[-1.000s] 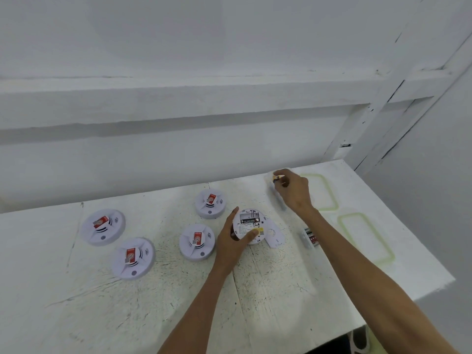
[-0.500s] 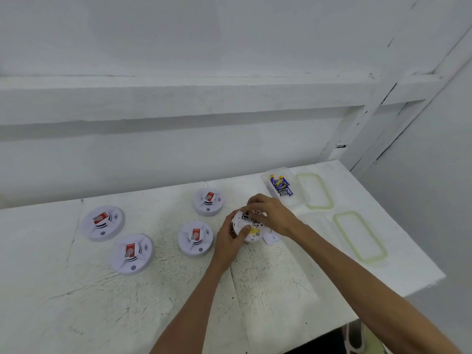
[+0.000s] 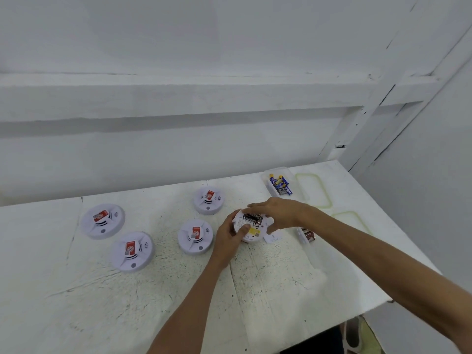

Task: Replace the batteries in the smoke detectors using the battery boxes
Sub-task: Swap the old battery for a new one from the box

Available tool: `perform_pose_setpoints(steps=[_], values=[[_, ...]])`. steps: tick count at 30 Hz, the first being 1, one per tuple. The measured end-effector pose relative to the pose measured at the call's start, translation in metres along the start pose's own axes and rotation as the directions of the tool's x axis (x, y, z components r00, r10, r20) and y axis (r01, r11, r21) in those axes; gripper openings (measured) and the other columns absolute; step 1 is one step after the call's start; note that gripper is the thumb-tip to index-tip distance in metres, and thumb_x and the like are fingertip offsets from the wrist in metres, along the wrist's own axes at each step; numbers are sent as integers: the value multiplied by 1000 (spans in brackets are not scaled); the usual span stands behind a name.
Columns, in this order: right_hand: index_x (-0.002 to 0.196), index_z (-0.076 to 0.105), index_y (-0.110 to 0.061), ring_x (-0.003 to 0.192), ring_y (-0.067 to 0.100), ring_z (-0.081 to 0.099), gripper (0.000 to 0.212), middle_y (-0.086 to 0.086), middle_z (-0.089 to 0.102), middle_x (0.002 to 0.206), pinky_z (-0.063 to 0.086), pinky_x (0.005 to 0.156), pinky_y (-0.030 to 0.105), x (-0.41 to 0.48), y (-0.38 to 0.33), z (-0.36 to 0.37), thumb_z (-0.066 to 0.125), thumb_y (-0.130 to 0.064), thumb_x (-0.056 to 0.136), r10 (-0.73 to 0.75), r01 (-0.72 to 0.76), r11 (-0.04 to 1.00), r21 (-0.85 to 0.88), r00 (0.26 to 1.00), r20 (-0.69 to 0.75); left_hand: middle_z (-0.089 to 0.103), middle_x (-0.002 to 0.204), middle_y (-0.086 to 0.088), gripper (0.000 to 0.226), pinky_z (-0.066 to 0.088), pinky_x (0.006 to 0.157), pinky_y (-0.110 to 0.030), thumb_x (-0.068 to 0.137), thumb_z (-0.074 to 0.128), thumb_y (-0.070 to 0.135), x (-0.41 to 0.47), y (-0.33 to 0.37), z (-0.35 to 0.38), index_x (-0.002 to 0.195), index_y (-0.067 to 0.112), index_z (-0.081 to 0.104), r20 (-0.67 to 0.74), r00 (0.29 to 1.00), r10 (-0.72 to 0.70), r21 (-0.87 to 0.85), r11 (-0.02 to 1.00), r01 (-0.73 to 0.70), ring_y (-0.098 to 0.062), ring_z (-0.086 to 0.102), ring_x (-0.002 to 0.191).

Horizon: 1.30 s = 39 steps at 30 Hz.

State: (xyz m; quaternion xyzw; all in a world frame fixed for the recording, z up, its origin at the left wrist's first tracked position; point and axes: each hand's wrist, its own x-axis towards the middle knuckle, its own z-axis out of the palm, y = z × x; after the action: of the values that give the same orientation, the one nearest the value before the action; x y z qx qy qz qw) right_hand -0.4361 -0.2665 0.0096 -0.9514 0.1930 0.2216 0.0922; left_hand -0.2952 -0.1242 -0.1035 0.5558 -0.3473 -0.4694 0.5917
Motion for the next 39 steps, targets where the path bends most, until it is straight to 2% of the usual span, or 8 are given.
perform_pose_setpoints(steps=[10, 13, 15, 17, 22, 28, 34, 39], values=[[154, 38, -26, 117, 25, 57, 72, -4, 26, 164, 45, 90, 32, -5, -3, 4, 71, -26, 90, 3, -5, 999, -53, 999, -42, 70, 133, 2, 41, 60, 96, -32, 101, 68, 19, 1, -1, -4, 141, 23, 58, 32, 999, 2, -13, 1000, -2, -13, 70, 118], [151, 40, -24, 125, 20, 54, 65, -3, 40, 157, 48, 98, 33, -15, -6, 6, 63, -17, 91, 95, -77, 976, 203, 993, -76, 71, 131, 2, 40, 61, 94, -34, 100, 69, 19, 0, -1, -4, 139, 23, 59, 23, 1000, 10, -30, 1000, -9, -14, 70, 118], [141, 49, -18, 123, 18, 59, 52, 3, 56, 142, 54, 95, 32, -19, -9, 15, 55, -8, 90, 275, -140, 844, 518, 942, -193, 71, 131, 2, 41, 62, 92, -33, 100, 70, 18, 0, -1, -4, 139, 23, 58, -8, 1000, 4, -42, 999, -5, -16, 69, 119], [131, 53, -14, 111, 20, 63, 43, 7, 62, 130, 53, 92, 30, -19, -15, 28, 51, -1, 90, 493, -238, 750, 617, 823, -282, 69, 133, 3, 43, 62, 88, -30, 99, 71, 17, 1, -1, -3, 139, 22, 56, -42, 999, 5, -45, 999, -7, -15, 68, 120], [136, 47, -7, 120, 28, 52, 50, 15, 55, 131, 47, 95, 37, -9, -38, 65, 64, -29, 93, 675, -523, 660, 539, 728, -121, 66, 136, 3, 52, 60, 91, -26, 99, 72, 20, -1, -6, 1, 147, 19, 51, -69, 997, 46, 14, 999, -45, -10, 66, 122], [133, 46, -12, 118, 30, 48, 66, 12, 51, 127, 48, 85, 38, -1, -51, 83, 75, -43, 83, 740, -593, 624, 509, 657, -144, 66, 137, 4, 52, 59, 94, -26, 100, 70, 22, 0, -8, 2, 148, 20, 51, -94, 994, 47, 45, 998, -43, -9, 64, 124], [123, 50, -7, 111, 31, 50, 67, 14, 52, 120, 44, 86, 36, -1, -51, 86, 76, -48, 77, 821, -561, 500, 659, 550, -155, 65, 139, -2, 44, 58, 98, -28, 105, 59, 11, -1, -8, 2, 147, 20, 51, -126, 992, 21, -24, 999, -24, -16, 63, 127], [130, 50, -11, 110, 24, 58, 63, 10, 58, 123, 49, 85, 32, -9, -51, 79, 71, -47, 84, 886, -288, 146, 946, 463, 4, 63, 142, -2, 44, 57, 101, -31, 106, 54, 8, -2, -7, 3, 148, 22, 51, -136, 991, -17, -68, 998, 8, -18, 60, 131]])
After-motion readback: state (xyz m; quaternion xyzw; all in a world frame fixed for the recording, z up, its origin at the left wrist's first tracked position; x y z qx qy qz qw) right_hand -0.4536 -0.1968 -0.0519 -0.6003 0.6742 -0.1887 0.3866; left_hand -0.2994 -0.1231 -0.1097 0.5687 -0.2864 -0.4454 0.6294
